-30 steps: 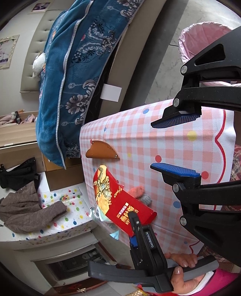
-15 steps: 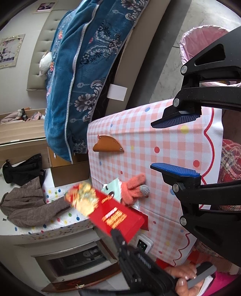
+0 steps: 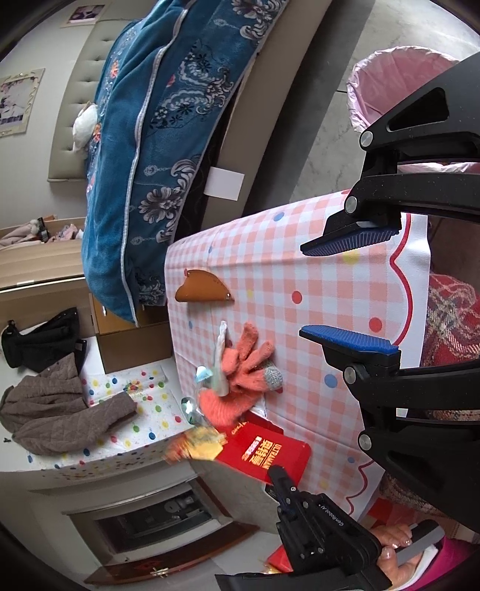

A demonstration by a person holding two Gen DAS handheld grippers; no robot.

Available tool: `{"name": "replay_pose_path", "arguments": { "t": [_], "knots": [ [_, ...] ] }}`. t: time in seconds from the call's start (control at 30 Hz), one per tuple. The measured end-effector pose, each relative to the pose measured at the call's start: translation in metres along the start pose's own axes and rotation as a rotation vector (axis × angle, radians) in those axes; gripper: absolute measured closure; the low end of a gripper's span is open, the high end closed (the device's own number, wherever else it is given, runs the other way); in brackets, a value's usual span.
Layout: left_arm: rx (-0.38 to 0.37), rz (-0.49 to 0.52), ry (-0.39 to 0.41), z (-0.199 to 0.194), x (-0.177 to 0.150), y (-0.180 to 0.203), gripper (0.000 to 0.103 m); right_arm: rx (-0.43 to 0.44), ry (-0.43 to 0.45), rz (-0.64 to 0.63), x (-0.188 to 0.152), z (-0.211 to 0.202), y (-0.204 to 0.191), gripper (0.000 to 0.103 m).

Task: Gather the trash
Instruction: 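Grasp the brown leather sheath with the right tool while the left tool holds the red envelope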

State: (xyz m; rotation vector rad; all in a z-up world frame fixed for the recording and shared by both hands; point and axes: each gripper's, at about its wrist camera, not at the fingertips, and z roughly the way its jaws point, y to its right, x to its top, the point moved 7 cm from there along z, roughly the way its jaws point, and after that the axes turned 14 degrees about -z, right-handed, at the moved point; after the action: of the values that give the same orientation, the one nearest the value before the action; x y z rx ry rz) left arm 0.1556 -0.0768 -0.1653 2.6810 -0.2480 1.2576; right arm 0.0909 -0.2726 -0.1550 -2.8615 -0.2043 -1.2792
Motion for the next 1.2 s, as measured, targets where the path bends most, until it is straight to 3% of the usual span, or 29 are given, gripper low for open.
{"name": "replay_pose_path", "arguments": {
  "t": [0.2,0.3,0.6,0.77,1.2],
  "knots": [
    [0.020,-0.027,-0.005,0.015,0.004,-0.005,0.095,0.001,-0.010,0.002,-0.003,0.003,0.000,0.062],
    [0.034,-0.039,0.004,0.016,0.006,-0.009,0.102,0.004,-0.017,0.000,-0.005,0.005,0.000,0.062],
    [0.001,-0.031,0.153,-0.040,0.034,-0.020,0.103,0.011,0.007,-0.031,0.011,0.012,-0.005,0.057],
    [-0.015,-0.037,0.168,-0.042,0.055,-0.022,0.103,0.003,0.006,-0.059,0.029,0.027,-0.005,0.050],
    [0.004,-0.036,0.134,0.019,0.093,-0.031,0.103,0.011,-0.105,-0.085,0.103,0.151,0.008,0.047]
  ]
}}
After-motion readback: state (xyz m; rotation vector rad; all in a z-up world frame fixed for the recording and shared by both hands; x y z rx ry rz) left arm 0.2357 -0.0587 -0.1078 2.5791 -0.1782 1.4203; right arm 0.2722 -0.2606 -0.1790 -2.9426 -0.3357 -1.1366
